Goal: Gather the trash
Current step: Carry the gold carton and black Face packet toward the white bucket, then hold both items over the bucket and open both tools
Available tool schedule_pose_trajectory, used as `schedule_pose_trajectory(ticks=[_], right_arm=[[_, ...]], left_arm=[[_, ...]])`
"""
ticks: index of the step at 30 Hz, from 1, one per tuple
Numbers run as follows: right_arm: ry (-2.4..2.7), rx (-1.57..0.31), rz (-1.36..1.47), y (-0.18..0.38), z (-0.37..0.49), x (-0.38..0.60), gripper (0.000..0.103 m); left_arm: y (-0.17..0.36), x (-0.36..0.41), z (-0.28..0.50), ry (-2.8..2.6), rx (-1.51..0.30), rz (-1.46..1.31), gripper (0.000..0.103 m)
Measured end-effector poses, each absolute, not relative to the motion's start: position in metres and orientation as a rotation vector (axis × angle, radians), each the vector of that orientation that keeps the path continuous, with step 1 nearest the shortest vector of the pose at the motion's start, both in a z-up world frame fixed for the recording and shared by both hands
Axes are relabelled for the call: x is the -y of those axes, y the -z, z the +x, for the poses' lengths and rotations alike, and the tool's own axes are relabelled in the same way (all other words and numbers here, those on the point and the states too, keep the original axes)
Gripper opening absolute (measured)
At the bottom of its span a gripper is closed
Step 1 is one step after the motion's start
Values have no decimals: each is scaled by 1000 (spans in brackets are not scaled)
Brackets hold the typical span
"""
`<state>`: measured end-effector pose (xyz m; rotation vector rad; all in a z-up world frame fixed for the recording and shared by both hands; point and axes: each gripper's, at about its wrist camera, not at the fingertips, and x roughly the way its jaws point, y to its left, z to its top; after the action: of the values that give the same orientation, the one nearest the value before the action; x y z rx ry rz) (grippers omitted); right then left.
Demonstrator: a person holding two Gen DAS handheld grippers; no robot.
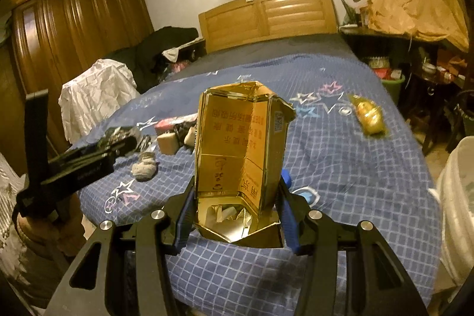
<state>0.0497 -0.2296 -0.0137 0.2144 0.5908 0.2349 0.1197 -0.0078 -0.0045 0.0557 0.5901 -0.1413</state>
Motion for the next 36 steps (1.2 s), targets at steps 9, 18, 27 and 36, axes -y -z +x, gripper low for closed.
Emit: schedule_pose_trajectory(ticks=[9,18,27,36], right_arm=[[-159,-536,216,-7,25,265,51],[-47,-496,234,-19,-7,318,51],[143,-442,227,-38,-50,404,51],[369,-459,233,-42,-95,513,51]], left_arm=[[-21,71,113,188,-538,99,59],[-28,140,103,271,-524,150,59],[-38,223,93,396,-498,221,59],[-37,310,89,530,-503,286,59]])
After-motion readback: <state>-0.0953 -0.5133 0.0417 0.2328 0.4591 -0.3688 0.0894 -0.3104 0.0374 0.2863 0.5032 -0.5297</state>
